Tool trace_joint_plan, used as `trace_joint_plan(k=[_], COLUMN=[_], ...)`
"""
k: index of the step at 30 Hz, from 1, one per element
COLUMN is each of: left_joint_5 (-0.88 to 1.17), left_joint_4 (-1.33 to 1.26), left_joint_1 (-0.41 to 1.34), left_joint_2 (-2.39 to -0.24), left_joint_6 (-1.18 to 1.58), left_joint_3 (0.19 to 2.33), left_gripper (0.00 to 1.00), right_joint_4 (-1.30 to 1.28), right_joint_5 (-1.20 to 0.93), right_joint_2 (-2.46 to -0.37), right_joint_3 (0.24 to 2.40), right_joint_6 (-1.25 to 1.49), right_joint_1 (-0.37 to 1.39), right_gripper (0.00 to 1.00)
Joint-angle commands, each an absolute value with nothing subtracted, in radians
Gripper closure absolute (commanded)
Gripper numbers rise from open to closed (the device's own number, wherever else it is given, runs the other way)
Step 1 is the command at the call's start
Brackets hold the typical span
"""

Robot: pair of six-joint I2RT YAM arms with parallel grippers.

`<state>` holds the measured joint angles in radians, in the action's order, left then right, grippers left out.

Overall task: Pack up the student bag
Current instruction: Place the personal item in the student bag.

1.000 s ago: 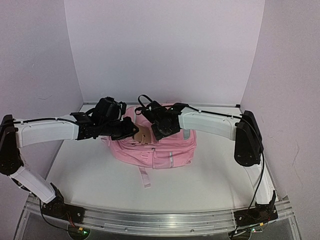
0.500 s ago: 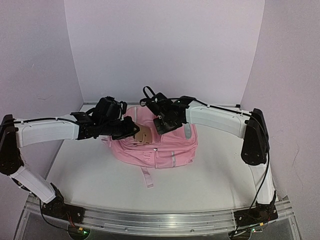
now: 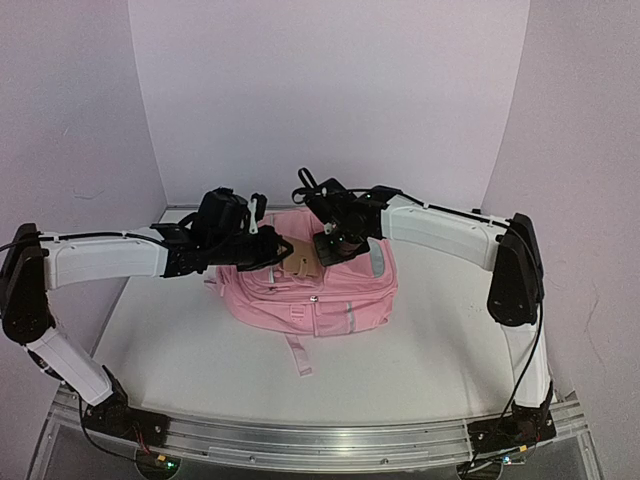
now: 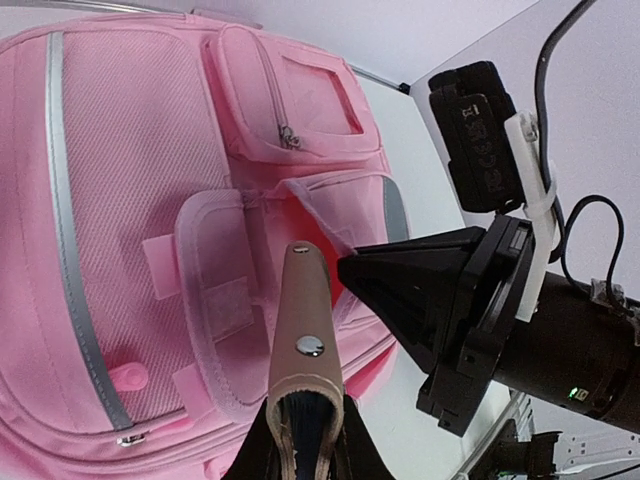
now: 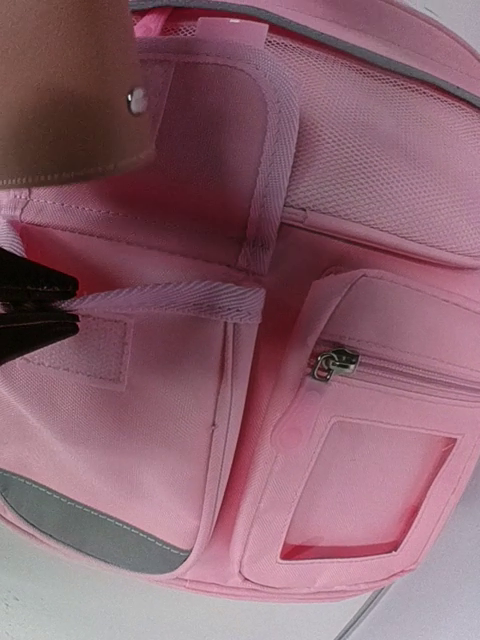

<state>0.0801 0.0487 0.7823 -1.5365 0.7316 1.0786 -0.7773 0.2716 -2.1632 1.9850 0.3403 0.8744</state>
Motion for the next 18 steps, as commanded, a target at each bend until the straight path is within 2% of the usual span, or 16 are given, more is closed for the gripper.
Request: trace_joint_plan(k=[1,10,18], left_joint_5=[0.109,0.137,0.060], left_joint_4=[-0.162,-0.272,-0.393], left_joint_1=[0.778,0.765,0.717], left_joint_2=[-1.587,-1.701,-1.661], left_joint_6=[0.694,0.748,0.820], left_joint_3=[1.117,1.079,0.921], left_gripper=[1.00,1.00,1.00], right_joint_4=[-0.799,-0.799,-0.799], right_joint_5=[0.220,0.195,0.141], right_joint_2=[-2.096,-2.083,-2.066], right_joint_3=[1.981,1.983,1.965], right_joint_6=[0.352,0.355,0.327], right_joint_1=[0.865,0.862,0.861], right_gripper=[1.00,1.00,1.00])
